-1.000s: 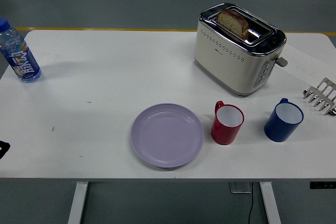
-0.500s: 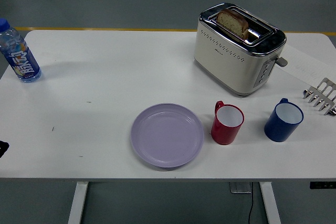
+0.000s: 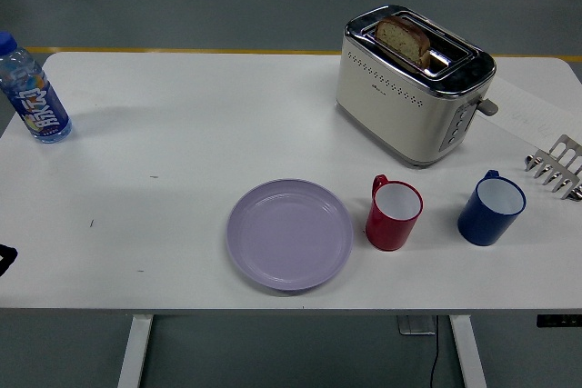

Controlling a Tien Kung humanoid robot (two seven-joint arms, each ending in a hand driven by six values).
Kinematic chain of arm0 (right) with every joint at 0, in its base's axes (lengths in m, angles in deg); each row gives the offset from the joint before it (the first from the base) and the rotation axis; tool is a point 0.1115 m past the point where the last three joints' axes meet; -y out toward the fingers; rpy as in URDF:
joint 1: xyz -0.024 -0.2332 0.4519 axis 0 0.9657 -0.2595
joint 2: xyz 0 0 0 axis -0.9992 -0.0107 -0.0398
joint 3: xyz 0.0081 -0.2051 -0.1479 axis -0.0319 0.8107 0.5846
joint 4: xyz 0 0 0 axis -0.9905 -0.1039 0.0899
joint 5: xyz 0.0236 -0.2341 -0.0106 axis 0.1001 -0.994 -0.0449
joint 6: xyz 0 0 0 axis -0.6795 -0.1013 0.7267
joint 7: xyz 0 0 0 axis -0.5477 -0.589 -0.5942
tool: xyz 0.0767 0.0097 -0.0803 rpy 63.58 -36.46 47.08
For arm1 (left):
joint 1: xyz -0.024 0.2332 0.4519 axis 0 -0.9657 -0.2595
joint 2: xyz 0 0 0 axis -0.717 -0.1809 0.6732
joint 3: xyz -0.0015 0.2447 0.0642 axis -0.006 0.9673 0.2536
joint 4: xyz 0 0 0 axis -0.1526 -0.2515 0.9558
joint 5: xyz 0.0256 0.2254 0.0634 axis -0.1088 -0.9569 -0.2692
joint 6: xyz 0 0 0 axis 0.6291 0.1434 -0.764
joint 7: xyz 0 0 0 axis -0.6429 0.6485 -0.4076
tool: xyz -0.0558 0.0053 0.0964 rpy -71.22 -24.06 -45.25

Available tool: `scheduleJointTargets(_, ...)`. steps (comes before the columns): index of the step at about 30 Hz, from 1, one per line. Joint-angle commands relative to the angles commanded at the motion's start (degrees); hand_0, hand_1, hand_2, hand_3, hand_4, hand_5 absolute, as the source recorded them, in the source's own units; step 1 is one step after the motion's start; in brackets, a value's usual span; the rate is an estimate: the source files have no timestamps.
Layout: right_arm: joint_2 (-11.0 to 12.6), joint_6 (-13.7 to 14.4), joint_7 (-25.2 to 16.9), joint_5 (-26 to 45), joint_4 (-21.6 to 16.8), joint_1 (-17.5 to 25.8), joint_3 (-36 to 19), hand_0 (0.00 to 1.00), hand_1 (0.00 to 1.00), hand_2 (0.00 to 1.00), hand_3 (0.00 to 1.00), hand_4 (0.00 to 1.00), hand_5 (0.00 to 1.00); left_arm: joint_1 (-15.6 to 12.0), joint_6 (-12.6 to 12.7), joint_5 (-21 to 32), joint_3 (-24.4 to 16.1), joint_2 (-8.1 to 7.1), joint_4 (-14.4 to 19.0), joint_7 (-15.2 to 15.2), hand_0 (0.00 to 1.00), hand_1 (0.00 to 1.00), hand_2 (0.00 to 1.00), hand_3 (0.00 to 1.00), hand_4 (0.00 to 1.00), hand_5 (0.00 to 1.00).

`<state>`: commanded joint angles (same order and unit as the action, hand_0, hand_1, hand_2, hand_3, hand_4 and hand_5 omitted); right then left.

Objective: Push plate across desktop

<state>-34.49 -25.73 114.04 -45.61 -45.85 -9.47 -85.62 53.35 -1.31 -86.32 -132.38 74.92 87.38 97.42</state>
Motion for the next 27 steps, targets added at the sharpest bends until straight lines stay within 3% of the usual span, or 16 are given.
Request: scheduleJointTargets(27, 0.0, 0.0, -0.3, 0.3, 0.1, -0.1, 0.2, 0.676, 0.636, 0.709, 0.586, 0.291, 0.174, -0.1, -0.1, 0.2, 0.3, -0.21, -0.1, 0.0, 0.002, 0.002, 0.002, 0.018, 0.351, 0.701)
